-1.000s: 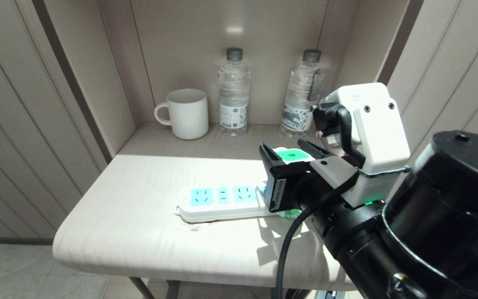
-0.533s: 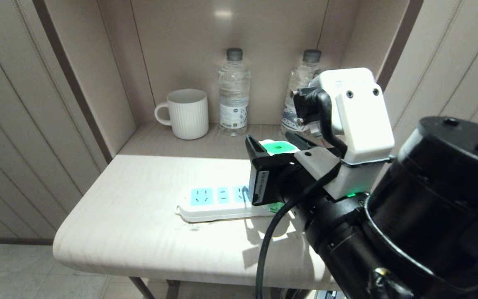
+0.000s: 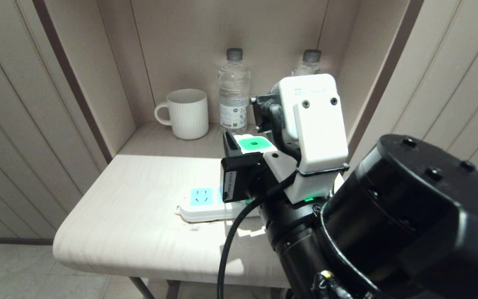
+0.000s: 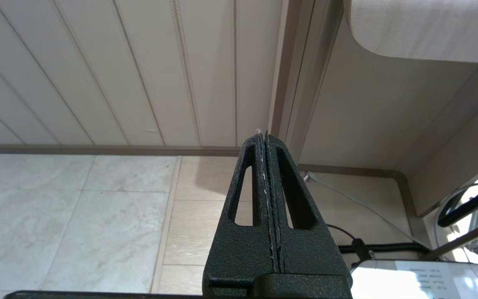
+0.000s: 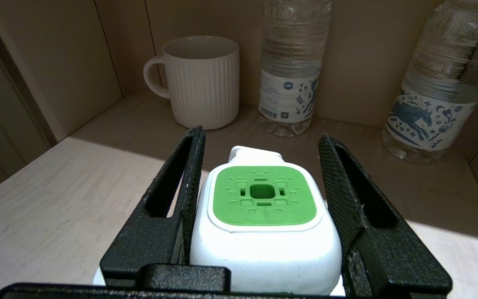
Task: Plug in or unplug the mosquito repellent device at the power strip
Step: Place the mosquito repellent liquid on the table
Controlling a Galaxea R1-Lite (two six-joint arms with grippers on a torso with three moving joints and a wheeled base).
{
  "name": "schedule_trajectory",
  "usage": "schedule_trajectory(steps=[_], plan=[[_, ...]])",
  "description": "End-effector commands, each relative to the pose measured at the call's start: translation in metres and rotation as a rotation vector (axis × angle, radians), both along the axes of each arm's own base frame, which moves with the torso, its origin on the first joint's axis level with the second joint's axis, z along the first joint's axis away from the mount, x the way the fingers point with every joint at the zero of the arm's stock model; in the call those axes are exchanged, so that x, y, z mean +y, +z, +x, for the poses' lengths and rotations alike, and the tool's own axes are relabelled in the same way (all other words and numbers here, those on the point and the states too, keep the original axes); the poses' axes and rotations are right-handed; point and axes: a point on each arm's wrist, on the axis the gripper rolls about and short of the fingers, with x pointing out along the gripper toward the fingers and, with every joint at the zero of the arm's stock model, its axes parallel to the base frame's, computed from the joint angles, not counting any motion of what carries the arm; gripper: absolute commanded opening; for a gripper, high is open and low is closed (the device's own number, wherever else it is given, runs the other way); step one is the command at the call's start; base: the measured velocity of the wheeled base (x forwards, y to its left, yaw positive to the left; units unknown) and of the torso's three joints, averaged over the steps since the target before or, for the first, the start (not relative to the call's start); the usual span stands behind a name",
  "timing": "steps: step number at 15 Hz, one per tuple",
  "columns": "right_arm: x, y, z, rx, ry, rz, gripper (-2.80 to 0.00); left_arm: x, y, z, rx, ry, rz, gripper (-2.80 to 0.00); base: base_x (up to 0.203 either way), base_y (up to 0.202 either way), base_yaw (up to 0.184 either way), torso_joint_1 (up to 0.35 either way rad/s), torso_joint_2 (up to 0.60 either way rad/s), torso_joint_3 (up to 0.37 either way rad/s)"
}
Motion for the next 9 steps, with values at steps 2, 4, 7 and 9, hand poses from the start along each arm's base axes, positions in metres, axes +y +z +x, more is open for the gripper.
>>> schedule_trajectory(steps=[2,4,7,9], plan=[[0.0081,-0.0096,0.0024,0.007,-0.002,-0.019,-2.80,0.0000,-0.0001,0.0000,0.002,0.001,0.000,-2.80,0.000,0.000,0.000,0.000,0.00,0.000],[0.0123,-0.0141,0.0037,0.011,-0.001,-0.029,-2.80,0.0000,-0.0001,0.0000,0.002,0.001,0.000,-2.80,0.000,0.000,0.000,0.000,0.00,0.000],[0.0150,-0.0102,0.0049,0.003,-0.001,-0.008,-2.80,0.0000,-0.0001,0.0000,0.002,0.000,0.000,-2.80,0.000,0.000,0.000,0.000,0.00,0.000],[0.0163,-0.0113,0.0053,0.003,-0.001,-0.007,-2.80,0.0000,-0.0001,0.0000,0.002,0.000,0.000,-2.80,0.000,0.000,0.000,0.000,0.00,0.000]])
